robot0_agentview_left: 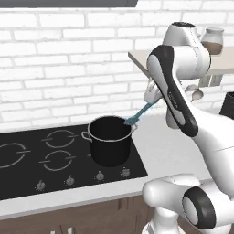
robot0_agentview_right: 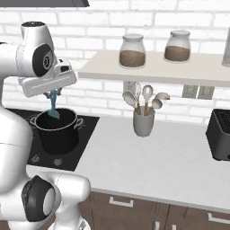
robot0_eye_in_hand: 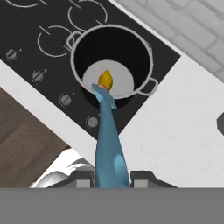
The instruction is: Put the lemon and onion in the pot. Retrieve the spatula and lightly stir the vegetables in the pot.
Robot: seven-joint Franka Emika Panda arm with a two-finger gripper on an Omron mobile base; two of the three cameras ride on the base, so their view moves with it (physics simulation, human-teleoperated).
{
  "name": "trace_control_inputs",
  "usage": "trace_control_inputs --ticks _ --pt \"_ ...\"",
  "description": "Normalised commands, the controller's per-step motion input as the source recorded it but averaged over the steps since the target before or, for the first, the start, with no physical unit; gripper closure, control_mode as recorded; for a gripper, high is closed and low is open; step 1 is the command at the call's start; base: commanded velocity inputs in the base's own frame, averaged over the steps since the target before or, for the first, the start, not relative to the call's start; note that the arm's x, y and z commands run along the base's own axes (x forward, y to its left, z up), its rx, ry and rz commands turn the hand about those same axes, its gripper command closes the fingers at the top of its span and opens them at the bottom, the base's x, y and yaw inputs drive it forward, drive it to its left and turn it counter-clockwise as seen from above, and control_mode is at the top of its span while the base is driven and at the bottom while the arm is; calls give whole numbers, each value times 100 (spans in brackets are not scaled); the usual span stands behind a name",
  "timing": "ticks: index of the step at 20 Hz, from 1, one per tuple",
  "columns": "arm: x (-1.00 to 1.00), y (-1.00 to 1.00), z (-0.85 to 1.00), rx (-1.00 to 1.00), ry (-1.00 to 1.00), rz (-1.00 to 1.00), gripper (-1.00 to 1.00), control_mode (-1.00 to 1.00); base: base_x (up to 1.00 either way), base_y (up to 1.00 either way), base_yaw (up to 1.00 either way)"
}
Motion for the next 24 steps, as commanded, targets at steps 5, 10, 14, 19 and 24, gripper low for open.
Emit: trace_control_inputs --ticks 5,10,14,19,24 --pt "26 58 -33 -21 0 -4 100 -100 0 0 0" --pt "2 56 -21 -10 0 -1 100 -100 0 0 0" --pt "7 30 -27 -4 0 0 100 -100 0 0 0" --pt "22 7 -41 -4 4 -3 100 -100 0 0 0" --pt "26 8 -41 0 16 -1 100 -100 0 0 0"
